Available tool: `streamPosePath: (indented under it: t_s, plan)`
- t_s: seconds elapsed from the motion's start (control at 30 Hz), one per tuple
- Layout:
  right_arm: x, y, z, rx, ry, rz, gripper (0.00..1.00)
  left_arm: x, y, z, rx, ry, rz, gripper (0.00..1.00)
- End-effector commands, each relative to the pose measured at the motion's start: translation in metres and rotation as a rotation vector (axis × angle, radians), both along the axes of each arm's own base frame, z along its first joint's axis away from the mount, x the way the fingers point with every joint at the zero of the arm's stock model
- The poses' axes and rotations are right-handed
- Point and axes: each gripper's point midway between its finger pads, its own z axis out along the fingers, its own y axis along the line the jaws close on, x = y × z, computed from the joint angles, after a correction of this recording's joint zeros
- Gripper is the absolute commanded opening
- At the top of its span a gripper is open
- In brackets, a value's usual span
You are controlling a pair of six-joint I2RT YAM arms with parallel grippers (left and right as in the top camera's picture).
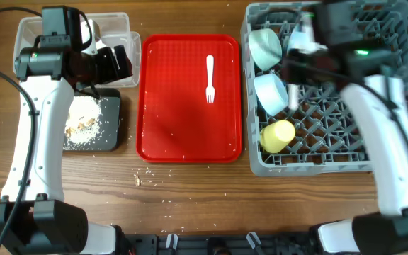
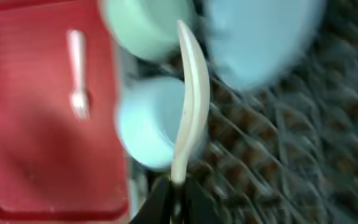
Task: Sort waste into correct bins and load items into the dishwasher rack
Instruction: 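Grasp the white spoon with the right gripper and drop it in the rack, then grasp the white fork with the right gripper and drop it in the rack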
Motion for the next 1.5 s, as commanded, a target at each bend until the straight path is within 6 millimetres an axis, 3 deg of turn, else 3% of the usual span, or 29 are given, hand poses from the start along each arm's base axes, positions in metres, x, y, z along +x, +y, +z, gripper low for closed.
streamPosePath:
  t_s: [0.0,0.2,0.27,0.37,0.43,0.57,0.63,0.7,0.77,0.83,0.87,0.93,0.97,1.03,1.1,1.17,1.23,1.33,1.47]
  plan:
    - [-0.020,-0.034,-0.021,-0.028,0.120,-0.112,0.04,0.002,0.001,0.006,0.008,-0.018,-0.002,1.00]
    - [-0.052,-0.051,-0.096,-0.048,0.301,-0.160,0.04,0.002,0.001,0.006,0.008,-0.018,-0.002,1.00]
    - [-0.055,-0.057,-0.112,-0.054,0.319,-0.155,0.04,0.002,0.001,0.006,0.008,-0.018,-0.002,1.00]
    - [-0.050,-0.058,-0.115,-0.077,0.301,-0.068,0.11,0.002,0.001,0.006,0.008,-0.018,-0.002,1.00]
    - [-0.049,-0.058,-0.115,-0.082,0.295,-0.049,0.25,0.002,0.001,0.006,0.008,-0.018,-0.002,1.00]
    - [-0.041,-0.044,-0.112,-0.018,0.259,0.029,0.31,0.002,0.001,0.006,0.008,-0.018,-0.002,1.00]
    - [-0.034,-0.035,-0.101,0.023,0.224,0.059,0.33,0.002,0.001,0.006,0.008,-0.018,-0.002,1.00]
    - [-0.018,-0.013,-0.074,0.117,0.128,0.115,0.35,0.002,0.001,0.006,0.008,-0.018,-0.002,1.00]
    - [-0.001,0.021,-0.040,0.240,0.026,0.171,0.30,0.002,0.001,0.006,0.008,-0.018,-0.002,1.00]
    - [0.018,0.050,-0.016,0.269,-0.077,0.195,0.33,0.002,0.001,0.006,0.008,-0.018,-0.002,1.00]
    - [0.028,0.073,-0.006,0.283,-0.138,0.228,0.34,0.002,0.001,0.006,0.008,-0.018,-0.002,1.00]
    - [0.043,0.124,-0.006,0.308,-0.205,0.279,0.36,0.002,0.001,0.006,0.008,-0.018,-0.002,1.00]
    - [0.049,0.151,-0.015,0.323,-0.212,0.309,0.37,0.002,0.001,0.006,0.008,-0.018,-0.002,1.00]
    - [0.060,0.181,-0.037,0.335,-0.205,0.314,0.39,0.002,0.001,0.006,0.008,-0.018,-0.002,1.00]
    - [0.075,0.205,-0.078,0.326,-0.169,0.301,0.44,0.002,0.001,0.006,0.008,-0.018,-0.002,1.00]
    - [0.083,0.208,-0.119,0.304,-0.095,0.246,0.46,0.002,0.001,0.006,0.008,-0.018,-0.002,1.00]
    - [0.086,0.209,-0.147,0.301,-0.044,0.213,0.46,0.002,0.001,0.006,0.008,-0.018,-0.002,1.00]
    - [0.087,0.209,-0.171,0.289,-0.007,0.189,0.45,0.002,0.001,0.006,0.008,-0.018,-0.002,1.00]
    - [0.092,0.195,-0.188,0.205,-0.005,0.147,0.45,0.002,0.001,0.006,0.008,-0.018,-0.002,1.00]
